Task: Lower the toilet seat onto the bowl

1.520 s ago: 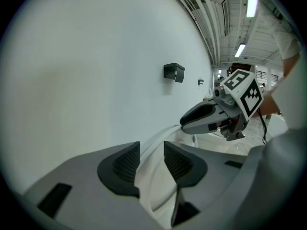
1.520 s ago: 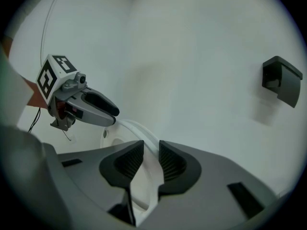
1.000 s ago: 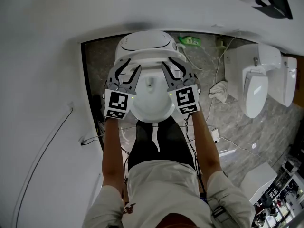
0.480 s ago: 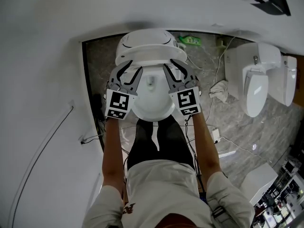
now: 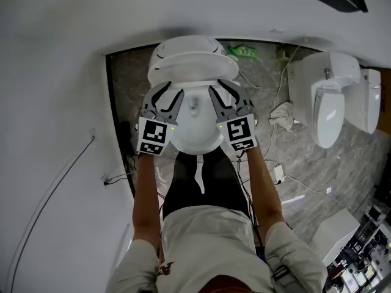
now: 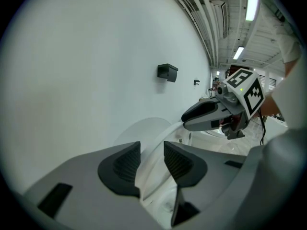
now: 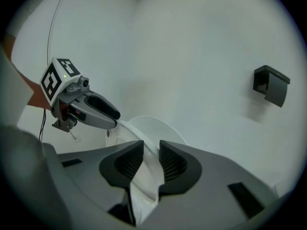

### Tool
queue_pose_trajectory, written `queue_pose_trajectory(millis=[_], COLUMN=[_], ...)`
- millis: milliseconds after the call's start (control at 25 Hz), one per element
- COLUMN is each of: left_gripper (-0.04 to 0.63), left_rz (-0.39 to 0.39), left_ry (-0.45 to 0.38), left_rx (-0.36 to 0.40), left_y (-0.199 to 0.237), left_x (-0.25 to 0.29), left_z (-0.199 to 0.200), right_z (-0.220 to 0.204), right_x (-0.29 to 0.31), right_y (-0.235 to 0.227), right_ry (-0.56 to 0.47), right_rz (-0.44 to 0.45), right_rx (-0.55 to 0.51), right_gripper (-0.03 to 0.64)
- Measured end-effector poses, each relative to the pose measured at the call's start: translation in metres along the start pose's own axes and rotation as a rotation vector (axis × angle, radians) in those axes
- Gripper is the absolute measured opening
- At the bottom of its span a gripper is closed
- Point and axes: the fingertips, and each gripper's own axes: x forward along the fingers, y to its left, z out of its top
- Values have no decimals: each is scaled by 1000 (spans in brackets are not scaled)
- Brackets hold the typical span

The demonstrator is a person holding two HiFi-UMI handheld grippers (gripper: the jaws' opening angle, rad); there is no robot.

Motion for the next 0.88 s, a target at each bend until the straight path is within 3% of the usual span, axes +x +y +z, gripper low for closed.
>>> queue_pose_trajectory(millis=[880], left_gripper=[152], left_rz=[-23], left_ry=[-10], left_rx=[-17], left_y=[-32], left_x=[-28], left_z=[-18], right_z=[-20], right_x=[-35], right_y=[31], right_ry=[13], right_rz=[-16], right_rx=[14], right_gripper=[123])
